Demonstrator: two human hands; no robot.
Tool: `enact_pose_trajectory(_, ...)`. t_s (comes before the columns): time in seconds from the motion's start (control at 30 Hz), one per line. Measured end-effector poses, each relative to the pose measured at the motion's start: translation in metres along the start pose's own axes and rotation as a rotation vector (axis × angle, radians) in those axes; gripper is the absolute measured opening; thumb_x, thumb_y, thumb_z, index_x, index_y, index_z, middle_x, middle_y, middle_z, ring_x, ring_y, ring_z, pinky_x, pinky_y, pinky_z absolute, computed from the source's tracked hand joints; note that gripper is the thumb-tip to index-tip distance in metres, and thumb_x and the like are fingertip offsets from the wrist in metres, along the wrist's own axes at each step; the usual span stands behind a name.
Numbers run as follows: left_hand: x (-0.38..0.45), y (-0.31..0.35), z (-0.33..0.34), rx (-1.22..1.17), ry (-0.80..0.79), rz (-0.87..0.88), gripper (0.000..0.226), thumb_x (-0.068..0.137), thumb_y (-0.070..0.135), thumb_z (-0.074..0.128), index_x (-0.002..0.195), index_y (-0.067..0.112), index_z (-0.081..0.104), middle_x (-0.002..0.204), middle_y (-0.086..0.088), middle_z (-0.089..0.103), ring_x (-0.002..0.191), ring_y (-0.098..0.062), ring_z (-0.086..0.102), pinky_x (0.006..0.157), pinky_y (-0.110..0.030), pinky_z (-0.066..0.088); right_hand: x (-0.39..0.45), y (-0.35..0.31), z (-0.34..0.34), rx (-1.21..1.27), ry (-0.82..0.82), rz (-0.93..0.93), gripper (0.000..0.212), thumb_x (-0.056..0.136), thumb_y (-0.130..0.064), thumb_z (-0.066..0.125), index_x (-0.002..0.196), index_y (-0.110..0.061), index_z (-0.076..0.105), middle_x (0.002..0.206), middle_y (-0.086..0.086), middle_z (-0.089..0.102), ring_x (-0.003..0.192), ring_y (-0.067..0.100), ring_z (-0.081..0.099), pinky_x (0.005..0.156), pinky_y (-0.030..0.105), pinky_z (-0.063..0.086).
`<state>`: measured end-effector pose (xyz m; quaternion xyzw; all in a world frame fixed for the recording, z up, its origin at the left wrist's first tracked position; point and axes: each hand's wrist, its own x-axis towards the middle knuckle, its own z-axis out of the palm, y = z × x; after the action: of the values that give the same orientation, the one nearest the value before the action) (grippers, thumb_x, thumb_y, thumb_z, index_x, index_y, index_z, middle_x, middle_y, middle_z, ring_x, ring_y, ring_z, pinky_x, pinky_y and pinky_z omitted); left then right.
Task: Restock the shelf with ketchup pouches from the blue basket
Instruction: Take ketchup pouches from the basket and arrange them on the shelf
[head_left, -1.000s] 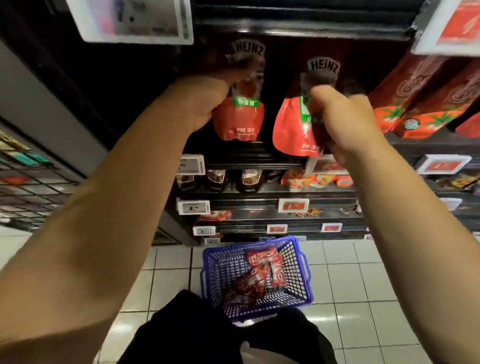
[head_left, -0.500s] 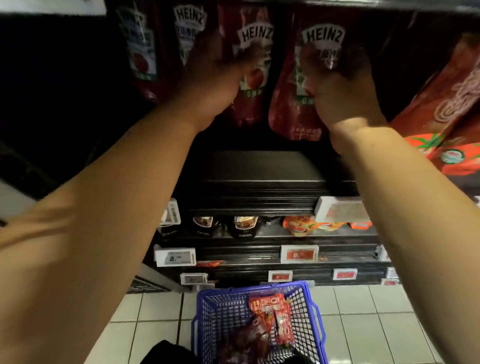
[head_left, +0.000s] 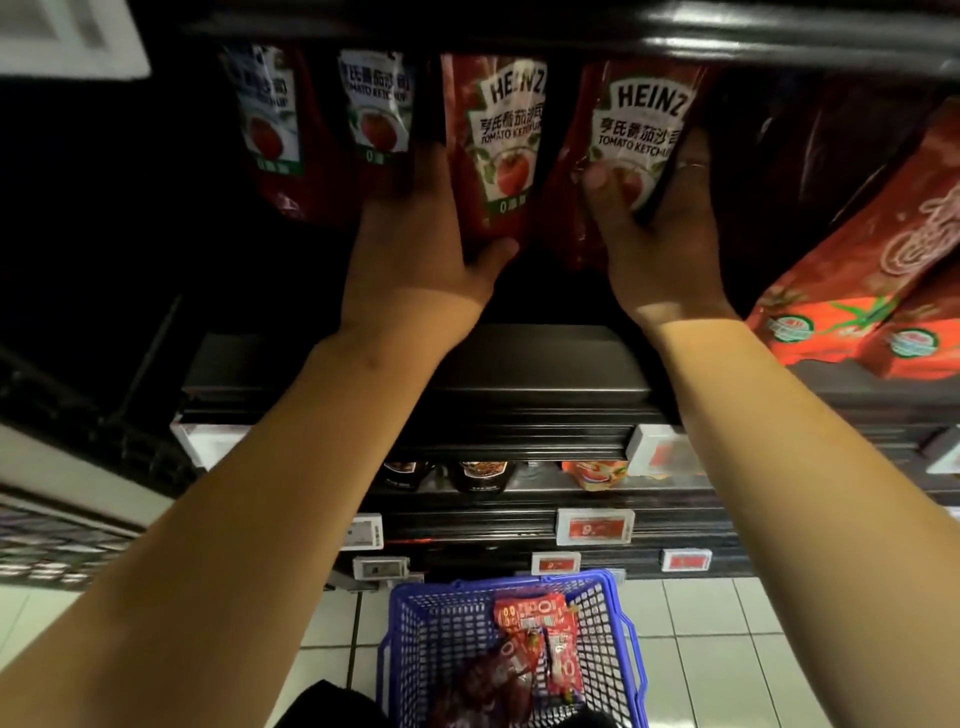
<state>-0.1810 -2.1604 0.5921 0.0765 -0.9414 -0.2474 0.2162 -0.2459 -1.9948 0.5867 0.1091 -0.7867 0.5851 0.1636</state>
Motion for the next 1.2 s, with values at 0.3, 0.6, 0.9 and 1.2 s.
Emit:
enact_pose_trajectory(0.3, 0.009, 0.005, 0.008, -0.008, 0.075, -0.122, 0.075, 0.088, 0.033, 0.077, 0.146, 0.009, 0.037, 0.133, -0.01, 0.062, 0.123, -0.027, 0.06, 0.088, -0.022, 0.04, 0.002, 0.003, -0.003, -0.294, 0.09, -0.037, 0.079, 0.089, -0.043, 0.071, 0.148, -0.002, 0.039, 0.141, 0.02, 0.051, 0.136, 0.037, 0.042, 0.112, 0.039, 0.038)
enact_pose_trajectory(0.6, 0.016, 0.006, 0.013, 0.007, 0.133, -0.156, 0.084, 0.085, 0.034, 0.08, 0.151, 0.009, 0.033, 0.132, -0.012, 0.063, 0.122, -0.029, 0.062, 0.101, -0.036, 0.049, 0.006, 0.008, 0.001, -0.466, 0.053, 0.023, 0.082, 0.09, -0.031, 0.072, 0.152, -0.001, 0.028, 0.149, 0.022, 0.044, 0.14, 0.037, 0.038, 0.113, 0.039, 0.035)
enact_pose_trajectory(0.9, 0.007, -0.003, 0.003, 0.082, 0.198, -0.283, 0.087, 0.078, 0.057, 0.077, 0.145, 0.014, 0.043, 0.145, -0.013, 0.051, 0.137, -0.035, 0.045, 0.107, -0.049, 0.046, -0.004, -0.002, 0.004, -0.455, 0.079, 0.131, 0.096, 0.083, -0.045, 0.076, 0.153, -0.003, 0.026, 0.149, 0.018, 0.042, 0.137, 0.032, 0.044, 0.113, 0.032, 0.036)
enact_pose_trajectory(1.2, 0.015, -0.052, -0.027, -0.114, 0.276, -0.622, 0.124, 0.053, 0.062, 0.089, 0.147, 0.011, 0.027, 0.148, -0.014, 0.035, 0.137, -0.034, 0.042, 0.109, -0.045, 0.043, -0.015, -0.023, 0.043, -0.534, 0.076, 0.342, 0.143, 0.059, -0.077, 0.077, 0.157, -0.007, 0.002, 0.162, 0.022, 0.01, 0.147, 0.041, 0.023, 0.119, 0.047, 0.029)
